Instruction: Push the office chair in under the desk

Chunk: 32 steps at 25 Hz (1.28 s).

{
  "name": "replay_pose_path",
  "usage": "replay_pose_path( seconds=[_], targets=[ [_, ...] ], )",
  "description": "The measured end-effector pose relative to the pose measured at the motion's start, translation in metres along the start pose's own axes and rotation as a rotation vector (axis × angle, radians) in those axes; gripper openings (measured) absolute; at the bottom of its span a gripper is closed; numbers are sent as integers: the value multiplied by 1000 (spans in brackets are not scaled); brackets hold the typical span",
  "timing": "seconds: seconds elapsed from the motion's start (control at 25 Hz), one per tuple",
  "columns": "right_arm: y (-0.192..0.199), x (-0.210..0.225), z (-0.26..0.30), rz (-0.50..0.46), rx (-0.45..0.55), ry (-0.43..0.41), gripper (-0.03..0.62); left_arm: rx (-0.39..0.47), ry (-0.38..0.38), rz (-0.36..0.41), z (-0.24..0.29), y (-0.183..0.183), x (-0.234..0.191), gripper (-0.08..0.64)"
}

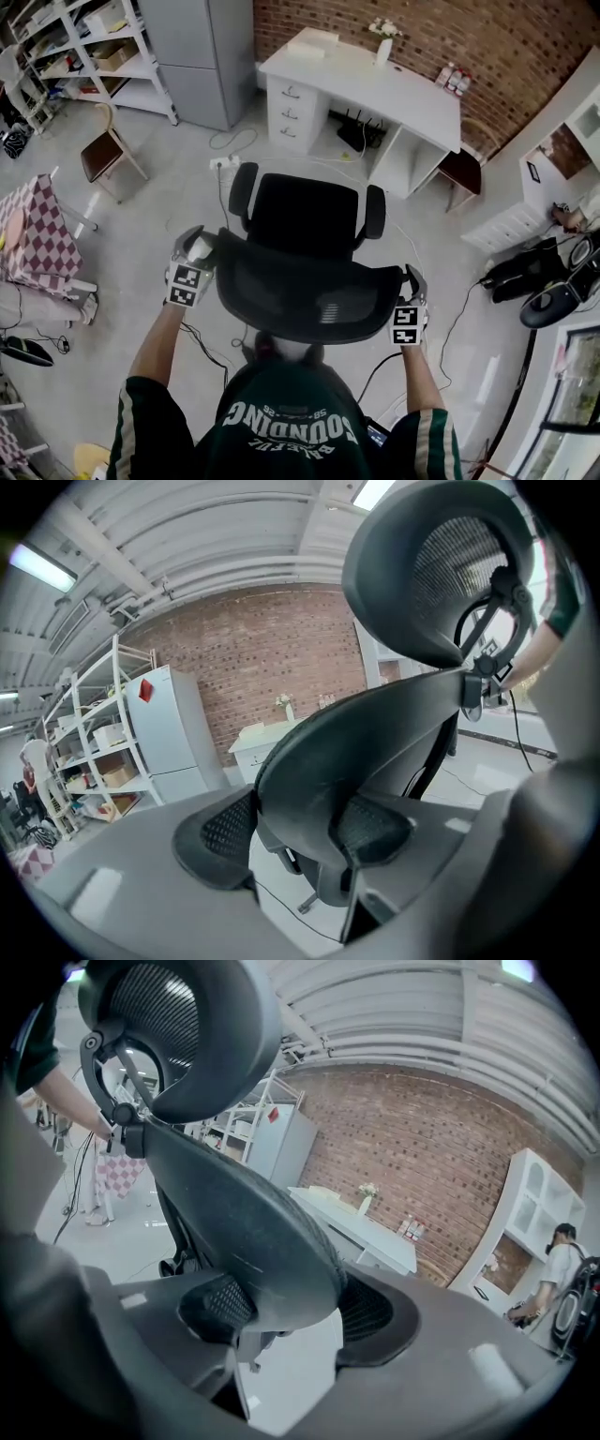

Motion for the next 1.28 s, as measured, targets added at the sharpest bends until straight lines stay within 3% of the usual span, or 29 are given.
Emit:
replay_pose_path(
  seconds=[0.4, 0.76, 1.28],
  targets=[
    [-5, -21, 0, 28, -24, 79, 256, 18, 61, 21, 15, 2, -29, 255],
    [-13, -41, -2, 65, -7, 87, 255, 31, 90, 19, 25, 6, -45, 256],
    [-16, -31, 19, 87, -21, 126, 253, 33, 118, 24, 64, -2, -59, 256]
  ],
)
Point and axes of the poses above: the fingertips, and each gripper's own axes: z forward along the fingers, x to its right, y out of its underside, the point moved 10 cm from there along -z, backward along the fingers, and after that the axes turned 4 degrees about z, right-handed, at the moved point
